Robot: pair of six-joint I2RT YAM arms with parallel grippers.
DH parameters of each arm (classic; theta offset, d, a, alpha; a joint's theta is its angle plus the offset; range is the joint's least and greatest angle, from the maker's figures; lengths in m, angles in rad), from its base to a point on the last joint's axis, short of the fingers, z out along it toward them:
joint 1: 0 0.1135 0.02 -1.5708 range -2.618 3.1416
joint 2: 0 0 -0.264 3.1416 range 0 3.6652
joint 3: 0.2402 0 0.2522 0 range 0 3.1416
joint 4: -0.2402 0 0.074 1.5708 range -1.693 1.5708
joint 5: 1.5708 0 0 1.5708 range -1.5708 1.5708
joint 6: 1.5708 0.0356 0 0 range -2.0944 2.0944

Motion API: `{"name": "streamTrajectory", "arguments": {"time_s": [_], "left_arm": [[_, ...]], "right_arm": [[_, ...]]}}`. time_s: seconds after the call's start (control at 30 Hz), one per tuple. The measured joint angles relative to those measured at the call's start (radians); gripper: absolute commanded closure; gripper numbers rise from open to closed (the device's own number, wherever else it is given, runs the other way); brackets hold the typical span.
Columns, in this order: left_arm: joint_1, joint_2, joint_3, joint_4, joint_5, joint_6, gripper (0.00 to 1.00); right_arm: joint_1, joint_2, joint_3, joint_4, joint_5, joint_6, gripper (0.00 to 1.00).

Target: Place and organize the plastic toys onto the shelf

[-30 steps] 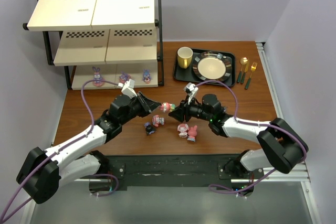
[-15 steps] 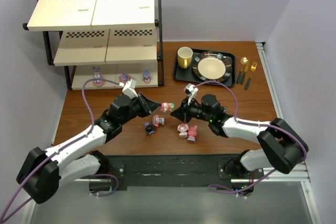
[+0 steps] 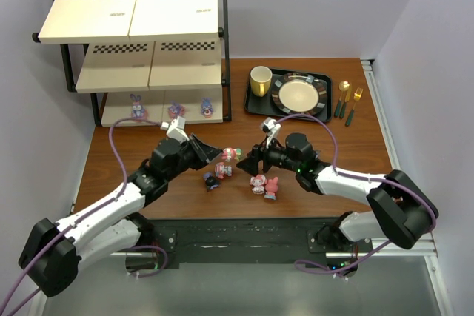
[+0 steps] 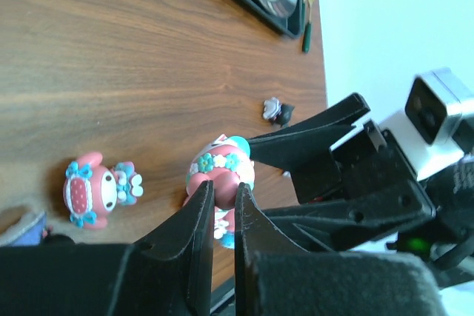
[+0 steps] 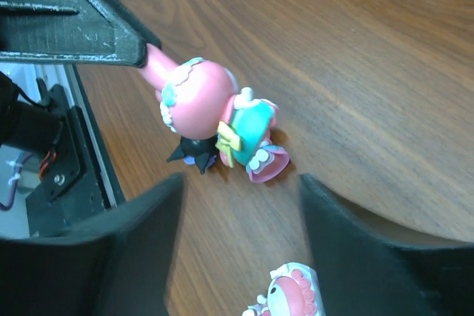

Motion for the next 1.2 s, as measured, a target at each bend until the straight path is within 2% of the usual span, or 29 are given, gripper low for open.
{"name": "streamTrajectory", "arguments": {"time_s": [0.13, 0.47, 0.7, 0.8, 0.9, 1.2], "left_arm": [[0.0, -0.047, -0.013, -0.047, -0.041, -0.095, 1.0], [0.0, -0.055, 0.012, -0.132, -0.06, -0.164, 1.0], [0.0, -0.05, 0.042, -0.2, -0.059, -0.171, 1.0], [0.0, -0.039, 0.066, -0.235, -0.058, -0.171, 1.0], [0.0, -0.033, 0.099, -0.271, -0.056, -0.171, 1.0], [-0.001, -0.025, 0.135, -0.321, -0.035, -0.171, 1.0]], "right_arm": [[0.0, -0.006, 0.0, 0.01, 0.008, -0.039, 0.19], [0.0, 0.009, 0.032, 0.001, -0.063, -0.205, 0.2], [0.026, 0.01, 0.132, -0.127, -0.101, -0.455, 0.18], [0.076, 0.01, 0.182, -0.223, -0.068, -0.582, 0.19], [0.145, 0.011, 0.215, -0.29, -0.002, -0.689, 0.26], [0.232, 0.072, 0.234, -0.319, 0.203, -0.856, 0.35]]}}
